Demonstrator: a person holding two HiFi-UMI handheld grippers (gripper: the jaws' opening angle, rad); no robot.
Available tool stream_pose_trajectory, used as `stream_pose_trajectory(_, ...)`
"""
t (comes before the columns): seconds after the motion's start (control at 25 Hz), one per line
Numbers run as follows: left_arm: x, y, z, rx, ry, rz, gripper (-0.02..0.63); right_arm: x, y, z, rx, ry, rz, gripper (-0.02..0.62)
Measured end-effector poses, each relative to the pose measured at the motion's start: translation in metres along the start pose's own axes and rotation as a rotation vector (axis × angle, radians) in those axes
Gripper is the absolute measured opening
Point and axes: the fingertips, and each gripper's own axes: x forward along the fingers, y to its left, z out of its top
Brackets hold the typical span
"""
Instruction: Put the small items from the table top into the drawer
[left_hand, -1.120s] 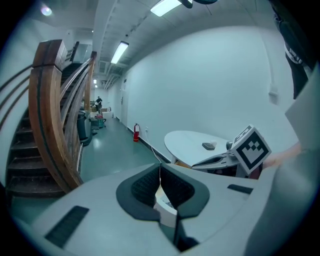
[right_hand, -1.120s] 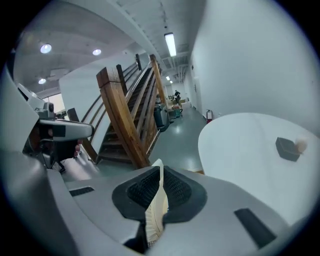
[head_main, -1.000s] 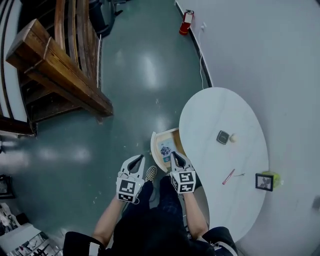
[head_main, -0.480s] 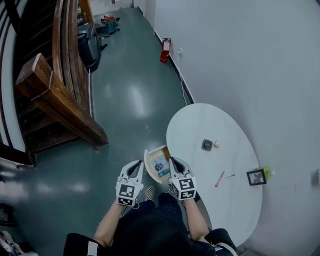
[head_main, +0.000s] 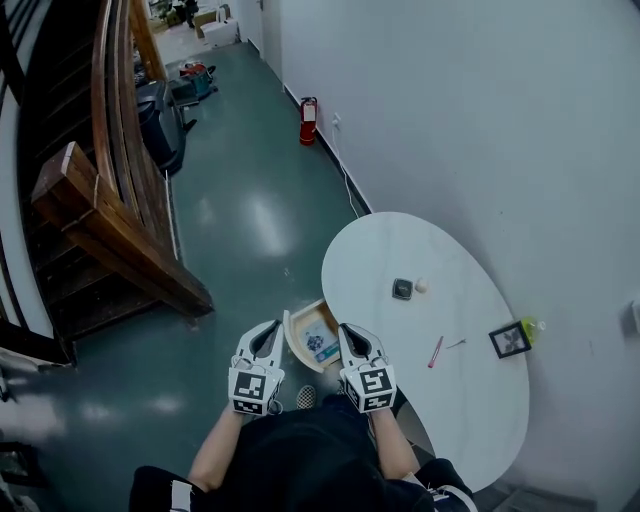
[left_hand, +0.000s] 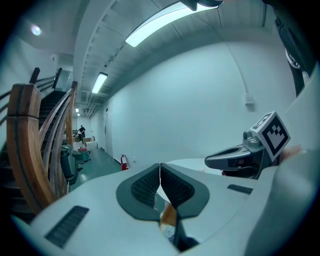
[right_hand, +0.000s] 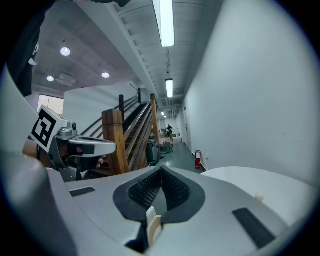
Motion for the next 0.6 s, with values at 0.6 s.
stream_pose_trajectory(0.6,0.001,-0.012,0.008,0.012,-0.019,-0.039,0.020,-0.020,-0.008,0.011,0.001,-0.054,-0.057,0.031)
